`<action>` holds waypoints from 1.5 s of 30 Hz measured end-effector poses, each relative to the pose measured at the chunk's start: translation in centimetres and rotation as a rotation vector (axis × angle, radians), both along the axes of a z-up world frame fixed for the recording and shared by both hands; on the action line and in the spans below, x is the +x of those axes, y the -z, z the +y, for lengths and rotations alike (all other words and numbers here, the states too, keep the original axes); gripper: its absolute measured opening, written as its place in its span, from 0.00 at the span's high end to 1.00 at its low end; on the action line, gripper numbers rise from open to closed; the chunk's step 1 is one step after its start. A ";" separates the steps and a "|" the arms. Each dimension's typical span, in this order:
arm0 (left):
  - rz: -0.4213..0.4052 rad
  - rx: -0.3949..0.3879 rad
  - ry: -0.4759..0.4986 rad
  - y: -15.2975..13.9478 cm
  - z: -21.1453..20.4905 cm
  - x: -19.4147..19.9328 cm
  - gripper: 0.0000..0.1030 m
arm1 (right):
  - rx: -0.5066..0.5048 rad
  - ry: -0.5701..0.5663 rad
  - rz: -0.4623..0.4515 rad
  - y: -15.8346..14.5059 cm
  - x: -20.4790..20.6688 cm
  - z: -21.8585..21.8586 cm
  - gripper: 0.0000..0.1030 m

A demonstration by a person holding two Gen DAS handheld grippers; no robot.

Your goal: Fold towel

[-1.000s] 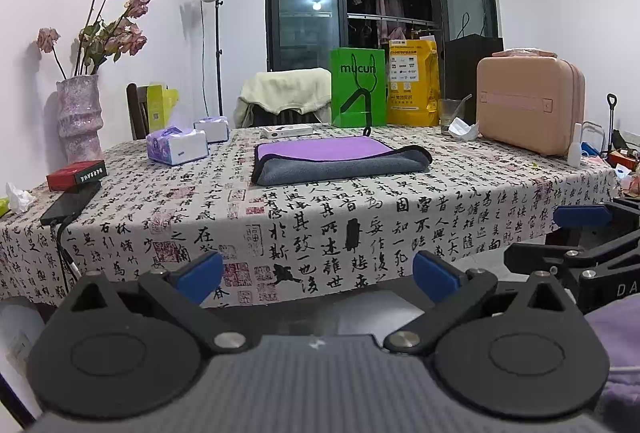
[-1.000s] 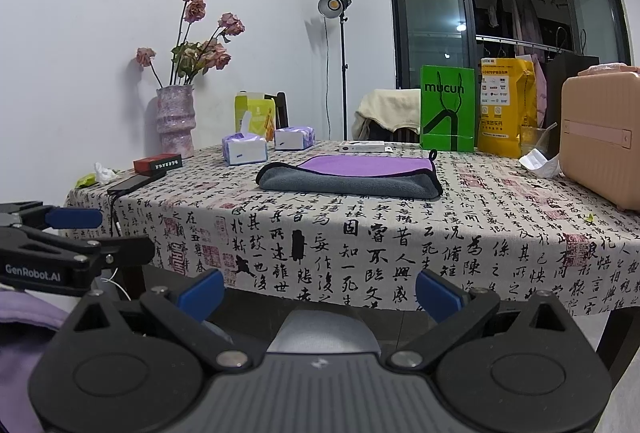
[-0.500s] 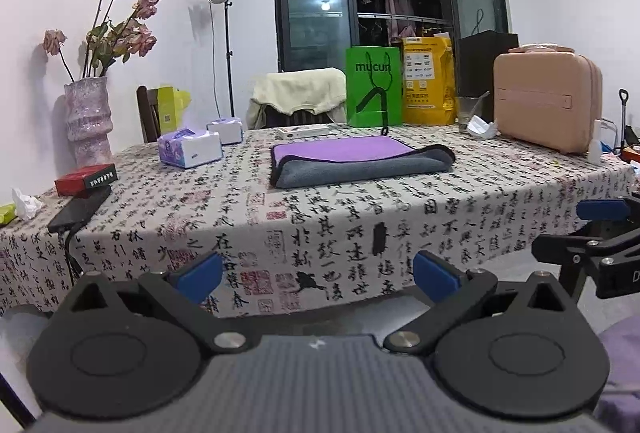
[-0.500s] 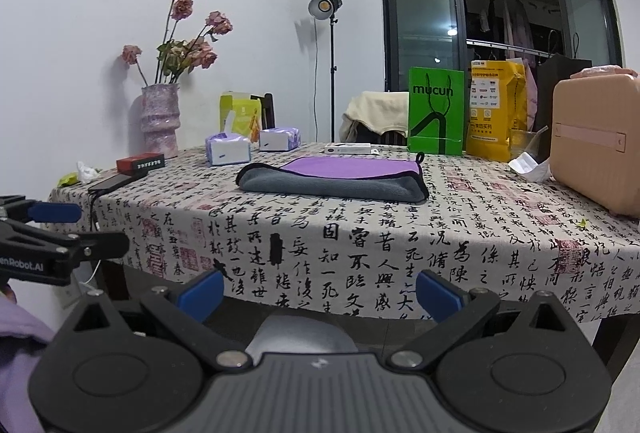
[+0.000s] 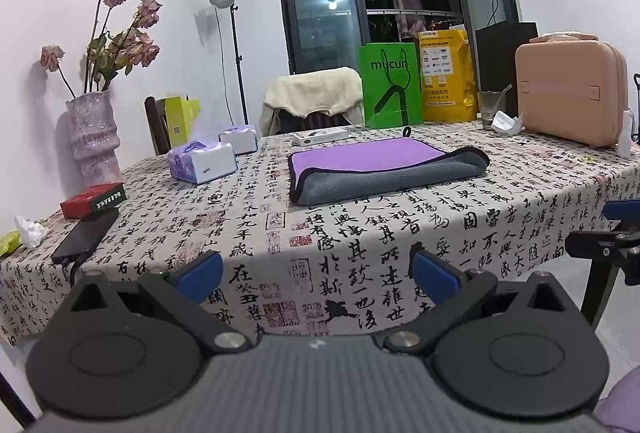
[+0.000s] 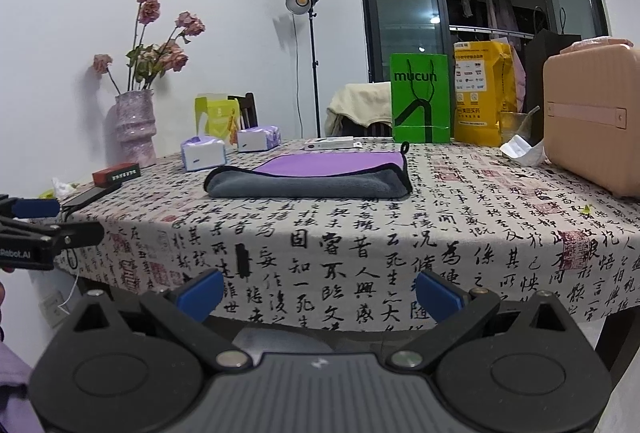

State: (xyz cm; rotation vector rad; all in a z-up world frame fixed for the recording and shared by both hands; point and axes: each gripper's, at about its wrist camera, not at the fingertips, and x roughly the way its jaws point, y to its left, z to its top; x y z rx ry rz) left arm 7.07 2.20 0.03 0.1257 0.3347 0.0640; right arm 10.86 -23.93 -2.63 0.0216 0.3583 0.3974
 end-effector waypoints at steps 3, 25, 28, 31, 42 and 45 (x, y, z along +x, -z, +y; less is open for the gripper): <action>0.008 0.006 0.001 0.0 0.0 0.7 0.00 | 0.003 0.003 0.000 -0.1 0.7 -0.2 0.00; 0.052 -0.010 -0.006 -0.7 0.4 8.2 0.00 | 0.006 0.019 0.034 -0.7 7.4 0.0 0.00; 0.056 -0.019 -0.008 -1.0 0.5 9.5 0.00 | -0.003 0.020 0.038 -1.0 8.6 -0.1 0.00; 0.061 -0.027 -0.015 -1.2 0.7 10.9 0.00 | -0.013 0.025 0.040 -1.3 9.8 -0.1 0.00; 0.090 -0.068 -0.009 -1.5 1.9 16.4 0.00 | -0.008 0.034 0.069 -1.7 15.1 0.0 0.02; 0.093 -0.059 -0.013 -1.3 1.9 18.1 0.00 | -0.015 0.029 0.084 -1.6 16.5 -0.1 0.03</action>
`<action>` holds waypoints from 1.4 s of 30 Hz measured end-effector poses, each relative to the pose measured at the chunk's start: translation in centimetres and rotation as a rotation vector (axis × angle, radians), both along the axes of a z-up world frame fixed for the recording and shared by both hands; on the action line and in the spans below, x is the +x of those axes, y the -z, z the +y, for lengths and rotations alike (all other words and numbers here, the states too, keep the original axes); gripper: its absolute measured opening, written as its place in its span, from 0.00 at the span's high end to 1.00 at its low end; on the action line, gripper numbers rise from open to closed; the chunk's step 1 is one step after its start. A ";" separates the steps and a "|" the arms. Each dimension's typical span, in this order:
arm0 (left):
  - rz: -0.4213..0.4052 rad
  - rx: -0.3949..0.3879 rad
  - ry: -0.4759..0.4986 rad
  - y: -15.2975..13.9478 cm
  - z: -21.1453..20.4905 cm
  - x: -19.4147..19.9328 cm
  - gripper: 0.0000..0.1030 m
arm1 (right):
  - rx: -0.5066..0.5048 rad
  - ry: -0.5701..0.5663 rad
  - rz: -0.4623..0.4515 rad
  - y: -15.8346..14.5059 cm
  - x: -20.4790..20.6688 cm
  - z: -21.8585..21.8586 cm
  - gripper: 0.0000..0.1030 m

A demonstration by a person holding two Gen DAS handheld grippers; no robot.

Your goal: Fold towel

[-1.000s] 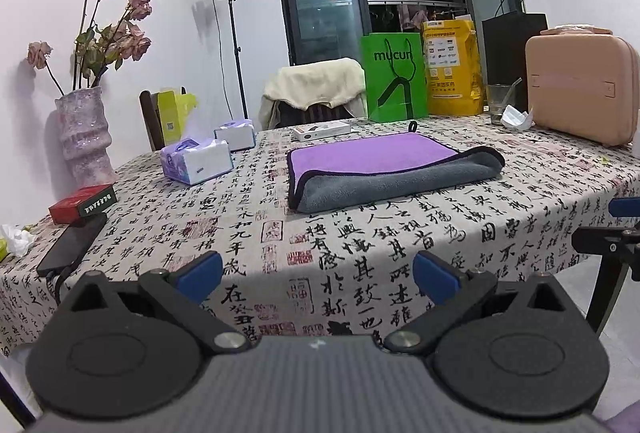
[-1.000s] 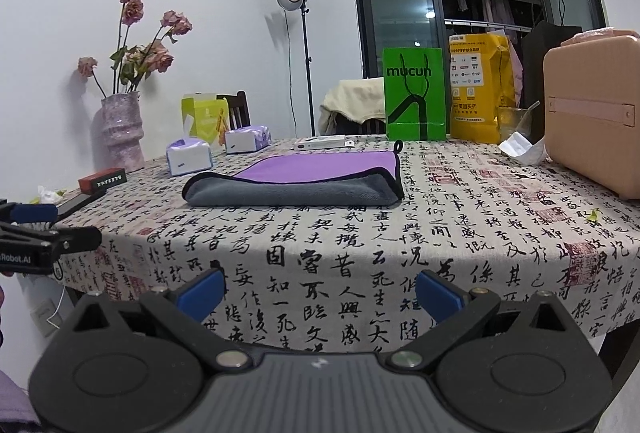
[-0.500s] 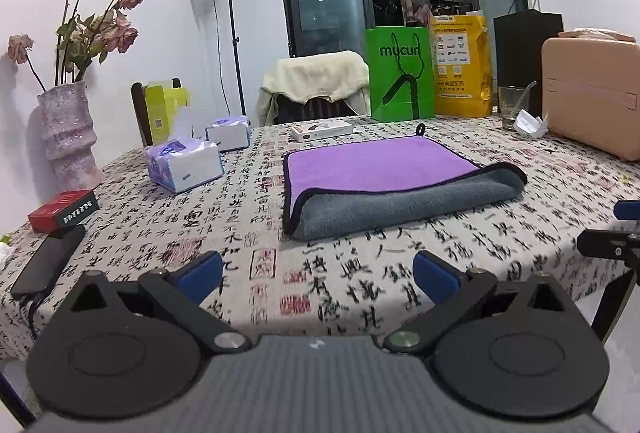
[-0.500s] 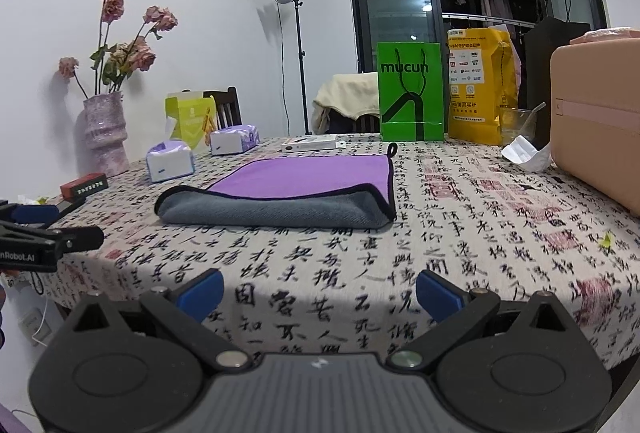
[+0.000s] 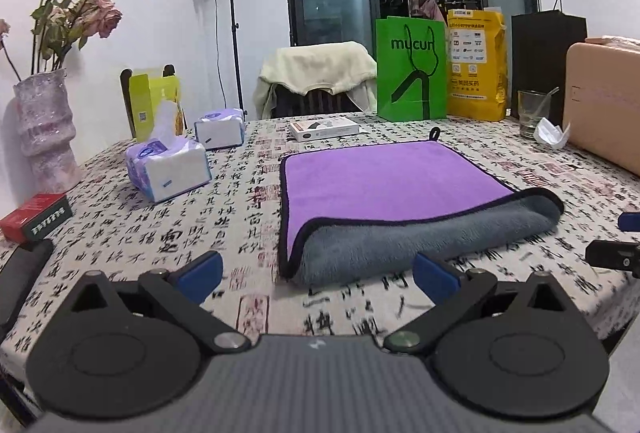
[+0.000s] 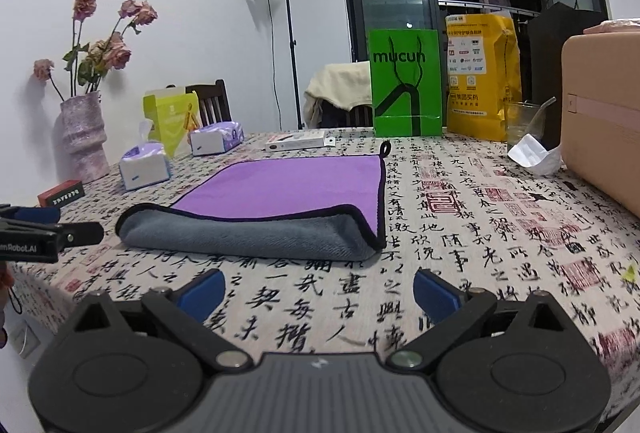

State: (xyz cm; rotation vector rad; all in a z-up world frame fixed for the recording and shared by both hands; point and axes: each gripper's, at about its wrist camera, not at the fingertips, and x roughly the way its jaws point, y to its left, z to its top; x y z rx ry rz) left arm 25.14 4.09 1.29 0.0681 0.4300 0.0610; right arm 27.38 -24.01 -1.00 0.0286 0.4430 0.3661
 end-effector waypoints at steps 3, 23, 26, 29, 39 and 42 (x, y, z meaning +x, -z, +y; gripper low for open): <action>-0.009 0.005 -0.005 0.3 0.1 1.6 0.00 | -0.025 -0.019 -0.001 -0.2 1.4 0.3 0.05; 0.178 -0.136 0.121 2.2 3.0 9.2 0.60 | -0.018 -0.171 0.125 0.0 12.0 1.3 0.58; 0.188 -0.141 0.136 2.3 3.3 9.3 0.59 | -0.033 -0.191 0.150 0.2 12.2 1.5 0.75; 0.189 -0.138 0.145 2.3 3.4 9.3 0.62 | -0.039 -0.200 0.160 0.4 12.2 1.5 0.77; 0.152 -0.149 0.094 1.3 3.9 9.8 0.93 | -0.063 -0.167 0.116 -0.2 12.9 1.4 0.94; 0.143 -0.138 0.083 1.1 3.9 10.7 0.93 | -0.072 -0.169 0.081 -0.7 13.6 1.7 0.95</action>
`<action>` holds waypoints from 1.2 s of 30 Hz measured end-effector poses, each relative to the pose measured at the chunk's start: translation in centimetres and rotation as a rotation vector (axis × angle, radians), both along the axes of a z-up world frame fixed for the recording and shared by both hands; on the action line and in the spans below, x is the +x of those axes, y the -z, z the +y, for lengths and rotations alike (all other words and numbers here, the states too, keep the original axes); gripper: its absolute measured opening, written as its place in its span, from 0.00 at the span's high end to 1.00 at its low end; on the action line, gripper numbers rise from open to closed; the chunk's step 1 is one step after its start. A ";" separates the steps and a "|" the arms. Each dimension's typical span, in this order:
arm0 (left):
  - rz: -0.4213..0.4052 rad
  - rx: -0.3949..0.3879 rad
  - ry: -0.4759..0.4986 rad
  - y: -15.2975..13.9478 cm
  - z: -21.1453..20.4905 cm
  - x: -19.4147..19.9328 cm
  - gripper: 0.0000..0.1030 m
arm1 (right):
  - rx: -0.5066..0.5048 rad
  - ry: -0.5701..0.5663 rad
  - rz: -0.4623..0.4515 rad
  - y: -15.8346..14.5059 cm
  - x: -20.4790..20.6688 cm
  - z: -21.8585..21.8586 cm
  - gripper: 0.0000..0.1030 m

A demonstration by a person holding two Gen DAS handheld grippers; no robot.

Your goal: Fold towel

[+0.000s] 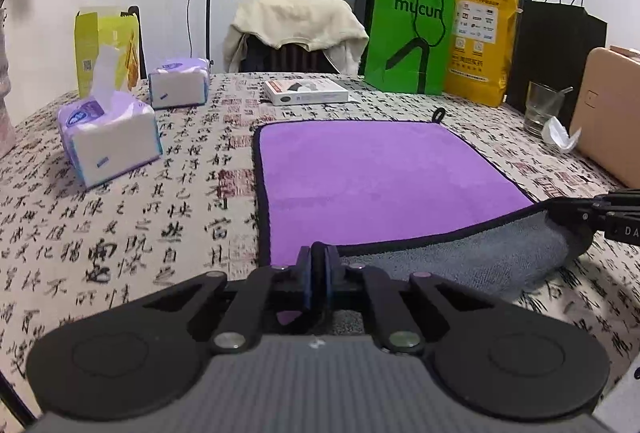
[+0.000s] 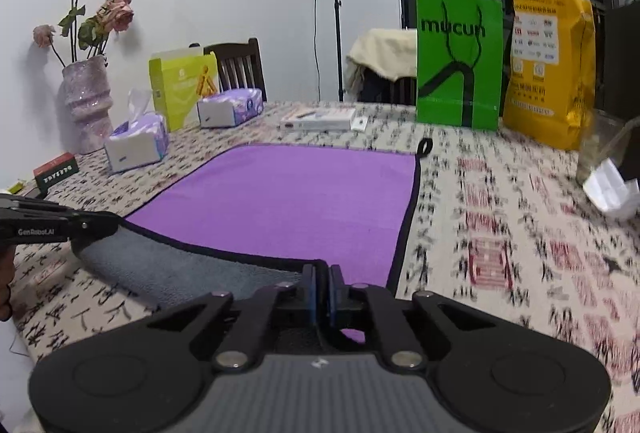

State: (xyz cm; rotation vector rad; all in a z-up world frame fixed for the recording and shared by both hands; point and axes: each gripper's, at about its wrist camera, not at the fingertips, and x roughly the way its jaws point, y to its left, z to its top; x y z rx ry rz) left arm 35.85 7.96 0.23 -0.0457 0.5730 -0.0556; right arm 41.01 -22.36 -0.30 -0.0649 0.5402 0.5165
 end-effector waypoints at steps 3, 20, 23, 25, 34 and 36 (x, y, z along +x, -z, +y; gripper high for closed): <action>-0.012 -0.001 -0.013 -0.6 0.2 1.0 0.93 | -0.009 -0.005 -0.030 -0.5 1.0 0.4 0.95; -0.058 -0.045 -0.059 -3.9 1.2 10.0 0.93 | -0.041 -0.021 -0.089 -3.0 9.2 1.8 0.95; -0.050 -0.039 -0.061 -4.4 1.4 11.6 0.93 | -0.032 -0.018 -0.082 -3.2 10.6 1.7 0.95; -0.043 -0.041 -0.062 -4.7 1.6 12.5 0.93 | -0.024 -0.020 -0.076 -3.4 11.8 1.8 0.95; -0.011 -0.007 -0.067 -4.6 2.1 17.5 0.93 | 0.007 -0.018 -0.024 -3.6 17.3 2.1 0.95; 0.002 0.010 -0.065 -4.2 2.2 18.7 0.93 | 0.008 -0.018 -0.012 -3.4 18.5 2.4 0.95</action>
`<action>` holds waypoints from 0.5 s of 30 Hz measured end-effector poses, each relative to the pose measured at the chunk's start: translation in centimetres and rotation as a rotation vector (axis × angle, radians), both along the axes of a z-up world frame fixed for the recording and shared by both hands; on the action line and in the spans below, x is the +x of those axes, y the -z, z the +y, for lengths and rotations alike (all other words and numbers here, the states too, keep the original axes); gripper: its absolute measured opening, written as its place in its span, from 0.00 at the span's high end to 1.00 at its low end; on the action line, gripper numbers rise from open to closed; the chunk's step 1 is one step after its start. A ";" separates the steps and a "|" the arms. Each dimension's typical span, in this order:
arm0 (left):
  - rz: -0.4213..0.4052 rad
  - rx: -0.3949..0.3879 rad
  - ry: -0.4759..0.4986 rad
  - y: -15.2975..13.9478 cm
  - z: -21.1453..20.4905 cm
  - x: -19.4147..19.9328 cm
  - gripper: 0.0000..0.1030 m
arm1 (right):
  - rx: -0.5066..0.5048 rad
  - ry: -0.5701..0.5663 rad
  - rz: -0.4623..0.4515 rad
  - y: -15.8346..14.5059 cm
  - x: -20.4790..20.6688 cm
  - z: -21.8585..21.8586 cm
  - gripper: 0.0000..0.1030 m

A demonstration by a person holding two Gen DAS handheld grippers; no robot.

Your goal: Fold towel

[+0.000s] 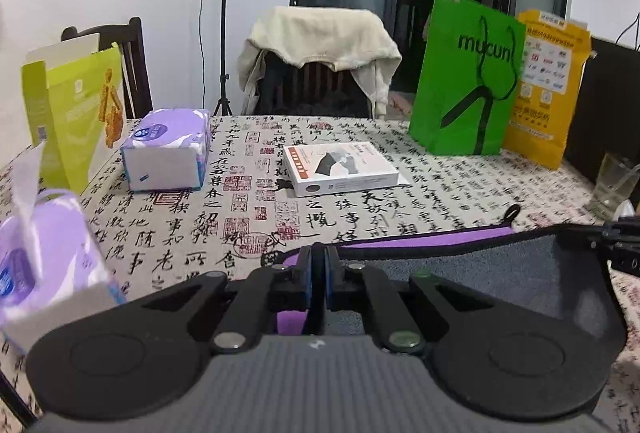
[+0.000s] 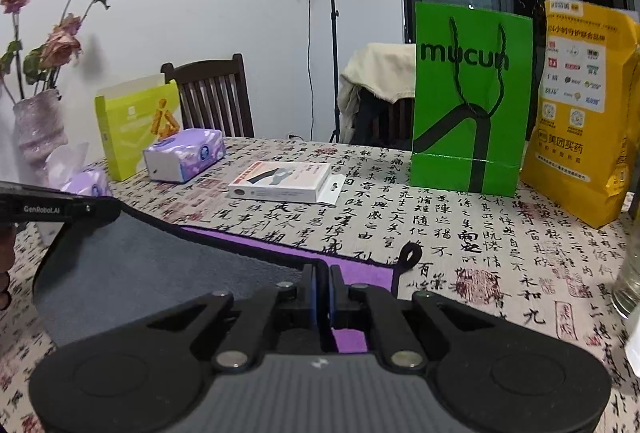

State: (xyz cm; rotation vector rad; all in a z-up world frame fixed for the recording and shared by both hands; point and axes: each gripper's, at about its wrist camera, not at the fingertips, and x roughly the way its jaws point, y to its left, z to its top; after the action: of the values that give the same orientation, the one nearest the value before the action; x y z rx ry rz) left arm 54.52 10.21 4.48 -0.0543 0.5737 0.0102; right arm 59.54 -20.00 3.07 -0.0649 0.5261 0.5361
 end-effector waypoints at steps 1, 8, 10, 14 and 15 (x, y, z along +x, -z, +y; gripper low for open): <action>0.008 0.003 -0.001 0.2 0.1 0.7 0.93 | -0.001 0.000 0.005 0.1 0.6 0.1 0.95; 0.061 -0.033 0.010 1.0 1.4 4.9 0.93 | 0.005 0.019 0.074 1.7 5.3 0.9 0.95; 0.071 -0.043 0.012 1.3 1.8 5.9 0.93 | -0.003 0.027 0.088 2.3 6.3 1.0 0.95; 0.093 -0.047 0.030 2.2 2.0 7.6 0.93 | -0.005 0.036 0.117 3.3 7.9 1.2 0.95; 0.104 -0.040 0.042 2.5 2.0 8.0 0.93 | -0.008 0.040 0.119 3.5 8.2 1.2 0.95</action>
State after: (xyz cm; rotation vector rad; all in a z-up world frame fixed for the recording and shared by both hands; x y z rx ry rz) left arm 62.47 12.19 2.00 -0.0815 0.6787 -0.0392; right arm 67.73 -18.79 -0.42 -0.0303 0.6446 0.5010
